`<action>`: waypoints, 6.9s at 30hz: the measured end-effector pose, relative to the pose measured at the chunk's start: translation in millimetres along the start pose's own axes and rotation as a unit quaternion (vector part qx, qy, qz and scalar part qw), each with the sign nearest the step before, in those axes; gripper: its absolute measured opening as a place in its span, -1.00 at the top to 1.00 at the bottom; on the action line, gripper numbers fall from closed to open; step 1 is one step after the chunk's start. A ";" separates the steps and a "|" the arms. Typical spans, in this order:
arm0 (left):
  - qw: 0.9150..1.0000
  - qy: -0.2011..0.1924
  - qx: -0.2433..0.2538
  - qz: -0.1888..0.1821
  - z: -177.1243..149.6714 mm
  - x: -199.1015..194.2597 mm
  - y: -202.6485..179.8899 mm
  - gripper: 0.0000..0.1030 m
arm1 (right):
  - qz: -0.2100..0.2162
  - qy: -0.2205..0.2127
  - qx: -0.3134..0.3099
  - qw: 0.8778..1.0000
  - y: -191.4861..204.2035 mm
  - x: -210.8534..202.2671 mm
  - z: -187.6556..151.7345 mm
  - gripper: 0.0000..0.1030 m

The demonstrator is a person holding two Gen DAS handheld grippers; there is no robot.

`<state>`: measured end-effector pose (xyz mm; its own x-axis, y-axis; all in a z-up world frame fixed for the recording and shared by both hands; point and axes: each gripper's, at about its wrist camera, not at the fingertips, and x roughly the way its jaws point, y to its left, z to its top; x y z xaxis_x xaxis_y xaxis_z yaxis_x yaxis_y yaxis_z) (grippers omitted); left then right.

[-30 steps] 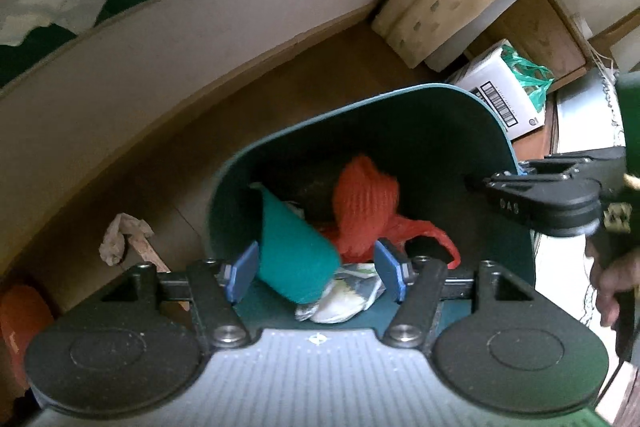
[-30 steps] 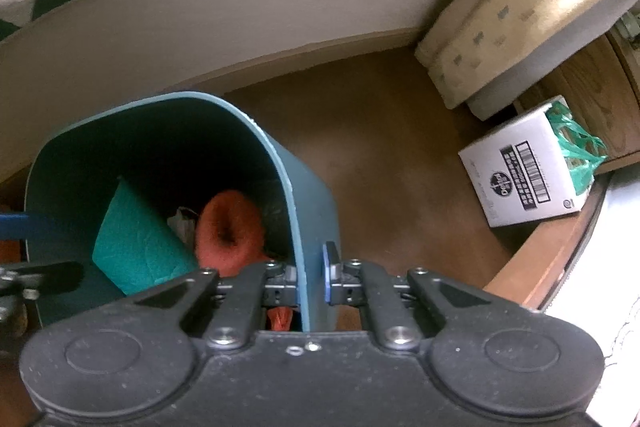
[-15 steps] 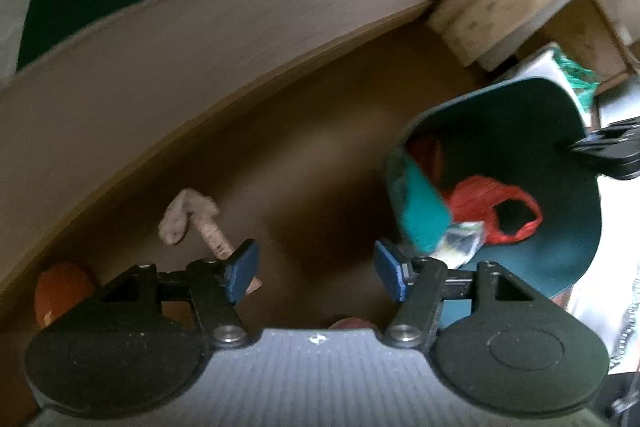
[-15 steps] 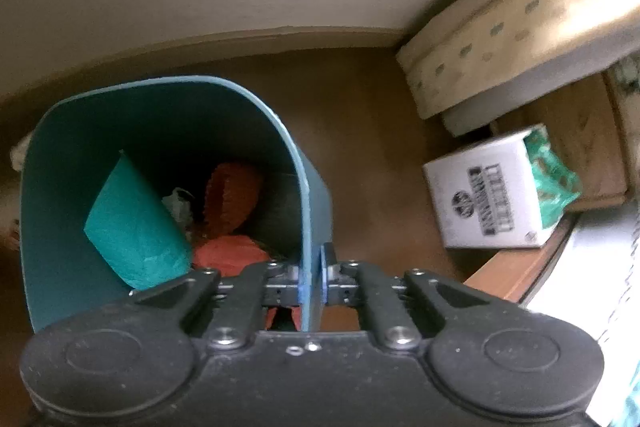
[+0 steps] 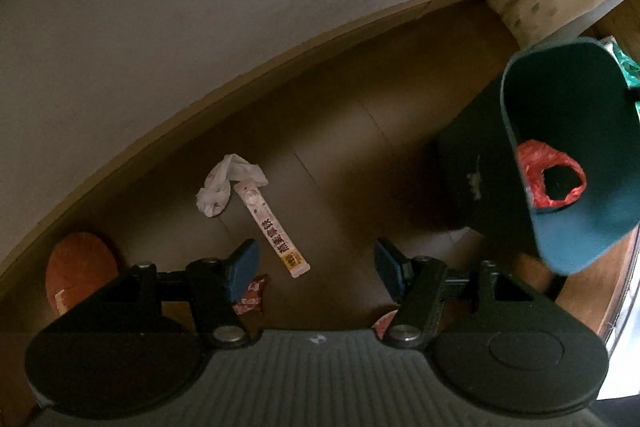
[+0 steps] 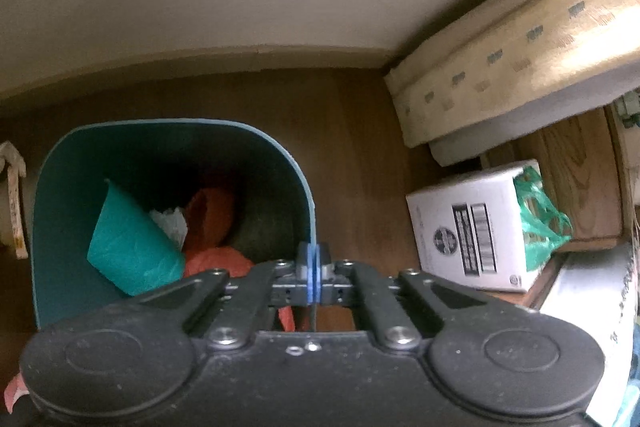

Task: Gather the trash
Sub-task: 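Move the left tool back toward the remaining tissue and snack stick, then lower the left tool onto the white tissue and grasp it, then carry the tissue into the green bin and open the left tool, then return the left tool to the floor and grasp the red snack packet, then carry the red packet into the green bin and open the left tool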

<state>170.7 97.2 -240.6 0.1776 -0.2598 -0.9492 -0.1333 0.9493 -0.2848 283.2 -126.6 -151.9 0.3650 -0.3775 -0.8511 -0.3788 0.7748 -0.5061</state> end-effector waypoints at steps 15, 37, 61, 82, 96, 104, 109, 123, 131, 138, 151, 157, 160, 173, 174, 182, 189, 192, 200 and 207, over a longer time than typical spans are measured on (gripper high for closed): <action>0.999 0.032 -0.008 -0.005 0.8 32.2 -3.3 -0.22 | 0.033 0.104 0.060 0.992 -61.7 90.2 -19.5 0.86; 0.996 0.032 -0.059 0.066 39.3 125.1 65.9 -0.22 | 0.107 0.167 0.155 0.968 -55.7 98.8 -114.5 0.79; 0.990 0.056 -0.097 0.091 35.8 171.6 106.5 0.60 | 0.111 0.079 0.112 0.984 1.5 48.3 -65.5 0.88; 0.997 -0.049 -0.048 -0.020 0.8 -96.4 -3.2 0.60 | 0.051 -0.015 0.038 0.998 73.6 -11.7 -58.4 0.95; 0.998 -0.020 0.034 -0.046 14.4 -70.8 -93.5 0.60 | 0.050 -0.041 0.005 0.998 83.9 -16.4 -55.1 0.92; 0.998 -0.002 0.044 -0.037 20.3 -43.8 -99.8 0.55 | 0.048 -0.042 0.002 0.998 80.6 -11.5 -55.9 0.92; 0.998 0.001 0.043 -0.050 18.4 -44.6 -91.6 0.37 | 0.046 -0.040 0.007 0.998 81.4 -11.9 -56.9 0.93; 0.997 -0.024 0.041 -0.055 2.9 -68.7 -59.1 -0.05 | 0.039 -0.021 0.049 0.998 68.7 -8.7 -57.7 0.96; 1.000 -0.012 0.022 -0.010 -10.3 -55.8 -5.2 -0.05 | 0.045 -0.004 0.057 0.997 55.5 2.0 -59.9 0.93; 0.999 0.038 0.015 0.033 -17.0 11.1 32.3 -0.05 | 0.081 0.007 0.051 0.995 44.2 8.9 -62.6 0.93; 0.987 0.157 -0.017 0.029 -34.5 143.6 67.7 -0.05 | 0.121 0.052 0.070 0.989 30.5 31.1 -60.9 0.87; 0.982 0.181 -0.009 0.045 -52.1 185.0 70.3 -0.32 | 0.124 0.075 0.088 0.986 31.8 39.9 -62.2 0.82; 0.981 0.189 -0.006 0.052 -61.4 203.1 73.7 -0.32 | 0.120 0.083 0.093 0.985 31.7 44.7 -63.5 0.80; 0.982 0.175 -0.035 0.060 -72.7 216.2 94.5 -0.03 | 0.115 0.087 0.097 0.985 33.4 49.0 -60.0 0.78; 0.982 0.174 -0.039 0.059 -73.6 215.2 95.8 0.01 | 0.114 0.086 0.096 0.985 33.8 50.4 -60.8 0.77; 0.983 0.163 -0.045 0.066 -58.7 189.6 94.8 0.23 | 0.104 0.085 0.105 0.985 35.9 54.2 -61.5 0.75; 0.992 0.110 -0.030 0.056 -29.1 120.4 63.3 0.23 | 0.094 0.085 0.115 0.985 38.7 54.4 -60.4 0.76; 0.995 0.081 -0.031 0.049 -17.9 84.2 49.9 0.23 | 0.092 0.087 0.127 0.984 37.6 54.9 -58.9 0.77; 0.999 0.021 -0.024 0.007 -1.7 -19.0 -2.0 0.23 | 0.081 0.057 0.098 0.990 42.6 38.8 -54.7 0.83; 0.998 -0.049 0.003 -0.040 9.3 -94.4 -57.0 0.23 | 0.066 0.023 0.069 0.995 41.1 18.6 -53.8 0.92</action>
<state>170.6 69.2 -133.5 0.2820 -0.3174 -0.9054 -0.1087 0.9270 -0.3589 228.7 -129.0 -196.1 0.2788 -0.2881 -0.9161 -0.2999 0.8801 -0.3680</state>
